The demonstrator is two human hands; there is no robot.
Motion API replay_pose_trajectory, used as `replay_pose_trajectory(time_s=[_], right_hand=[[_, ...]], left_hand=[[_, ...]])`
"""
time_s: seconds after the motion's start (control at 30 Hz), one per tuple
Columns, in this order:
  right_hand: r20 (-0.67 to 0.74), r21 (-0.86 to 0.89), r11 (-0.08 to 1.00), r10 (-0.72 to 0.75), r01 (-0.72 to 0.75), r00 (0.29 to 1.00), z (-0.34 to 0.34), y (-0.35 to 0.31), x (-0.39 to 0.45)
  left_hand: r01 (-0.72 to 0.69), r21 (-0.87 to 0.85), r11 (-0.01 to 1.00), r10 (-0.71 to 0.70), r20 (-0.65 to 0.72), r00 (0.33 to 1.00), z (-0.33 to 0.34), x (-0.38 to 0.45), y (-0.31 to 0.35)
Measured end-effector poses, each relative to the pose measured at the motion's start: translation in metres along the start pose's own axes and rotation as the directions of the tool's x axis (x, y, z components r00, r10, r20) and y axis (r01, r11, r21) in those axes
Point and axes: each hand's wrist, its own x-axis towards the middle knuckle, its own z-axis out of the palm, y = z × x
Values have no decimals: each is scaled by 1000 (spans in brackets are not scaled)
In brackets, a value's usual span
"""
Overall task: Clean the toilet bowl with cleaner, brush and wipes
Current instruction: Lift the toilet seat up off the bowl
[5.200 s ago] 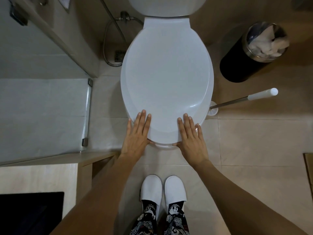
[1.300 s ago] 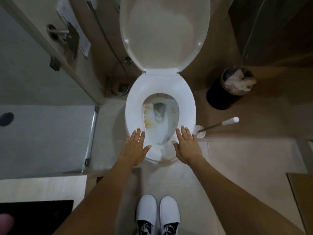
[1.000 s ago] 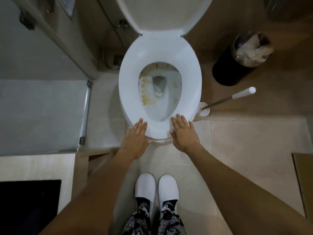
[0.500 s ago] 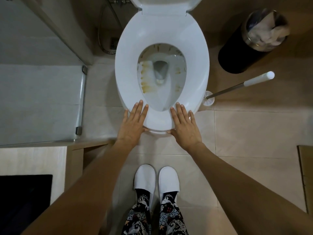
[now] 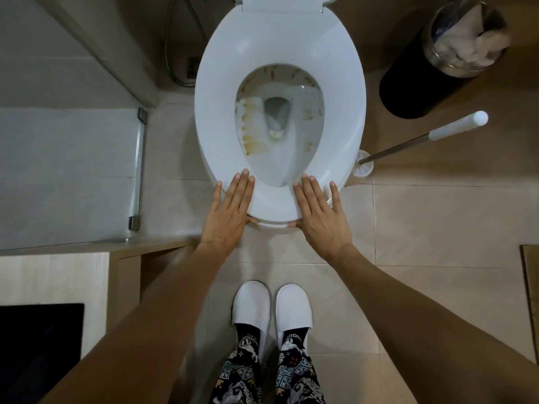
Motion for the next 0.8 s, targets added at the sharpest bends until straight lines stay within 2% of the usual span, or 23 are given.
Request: replay_pose_trajectory(time_s=[0.17, 0.4, 0.57, 0.67, 0.8], right_hand=[[-43, 4, 999, 34, -34, 998, 3, -2, -4], [-64, 104, 994, 31, -24, 997, -33, 10, -8], [-65, 160, 987, 13, -3, 998, -101, 35, -2], [-91, 204, 979, 17, 2, 996, -146, 53, 7], [-123, 280, 960, 12, 23, 992, -206, 80, 29]], left_hand=[[-33, -43, 999, 31, -58, 998, 1, 0, 1], [-62, -228, 972, 36, -117, 993, -29, -4, -18], [-159, -402, 902, 90, -184, 979, -92, 0, -61], [-181, -523, 833, 129, -134, 983, -135, 7, -89], [-185, -590, 786, 126, -140, 982, -190, 28, -125]])
